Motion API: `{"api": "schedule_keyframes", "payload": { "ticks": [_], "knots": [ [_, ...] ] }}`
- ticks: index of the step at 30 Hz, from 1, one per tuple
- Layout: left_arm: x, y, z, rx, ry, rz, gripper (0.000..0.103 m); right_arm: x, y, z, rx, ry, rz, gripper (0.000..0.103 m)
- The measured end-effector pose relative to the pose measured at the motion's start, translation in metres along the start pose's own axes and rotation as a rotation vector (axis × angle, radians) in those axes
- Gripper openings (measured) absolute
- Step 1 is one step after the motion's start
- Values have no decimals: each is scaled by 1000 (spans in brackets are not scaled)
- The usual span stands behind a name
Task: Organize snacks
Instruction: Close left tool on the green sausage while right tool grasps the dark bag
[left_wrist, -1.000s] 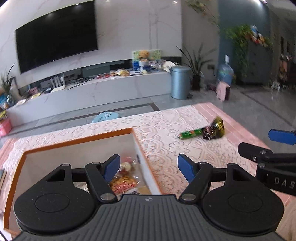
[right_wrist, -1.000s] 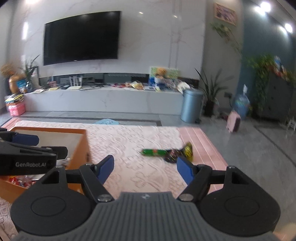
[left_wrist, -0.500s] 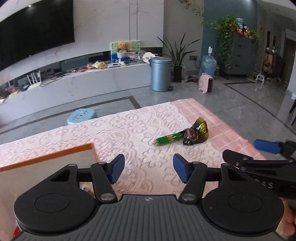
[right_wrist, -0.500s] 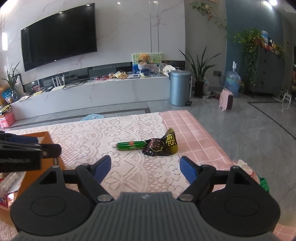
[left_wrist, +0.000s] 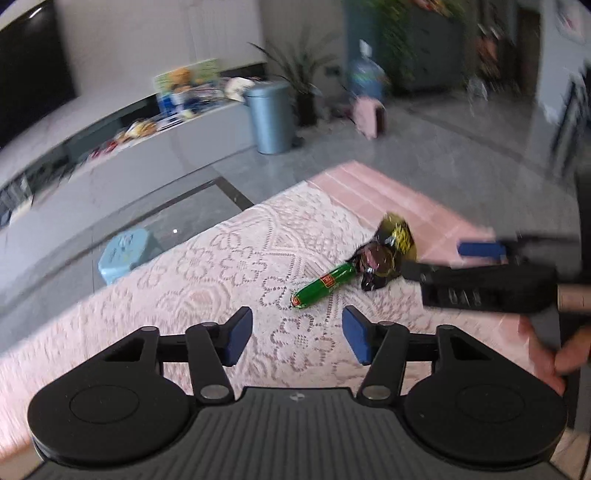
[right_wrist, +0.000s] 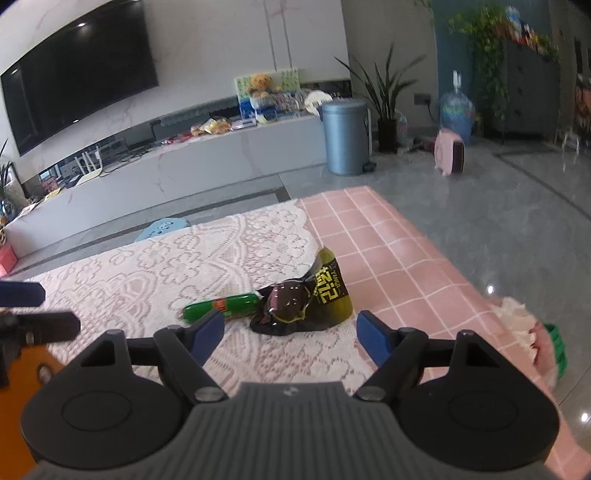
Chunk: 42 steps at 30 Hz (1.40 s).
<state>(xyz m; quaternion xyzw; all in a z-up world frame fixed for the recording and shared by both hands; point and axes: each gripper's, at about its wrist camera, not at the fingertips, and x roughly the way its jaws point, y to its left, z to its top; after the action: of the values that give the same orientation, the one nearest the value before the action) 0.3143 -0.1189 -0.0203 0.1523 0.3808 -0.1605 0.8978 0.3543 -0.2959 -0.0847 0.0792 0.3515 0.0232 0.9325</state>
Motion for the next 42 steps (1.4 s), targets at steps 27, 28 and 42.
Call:
{"api": "schedule_keyframes", "payload": {
  "ticks": [27, 28, 42],
  "knots": [
    [121, -25, 26, 301, 153, -123, 58, 95, -14, -1, -116, 30, 119, 57],
    [123, -25, 26, 313, 153, -125, 58, 95, -14, -2, -123, 30, 114, 59],
    [147, -34, 20, 370, 169, -127, 44, 95, -2, -12, -252, 5, 33, 46]
  ]
}}
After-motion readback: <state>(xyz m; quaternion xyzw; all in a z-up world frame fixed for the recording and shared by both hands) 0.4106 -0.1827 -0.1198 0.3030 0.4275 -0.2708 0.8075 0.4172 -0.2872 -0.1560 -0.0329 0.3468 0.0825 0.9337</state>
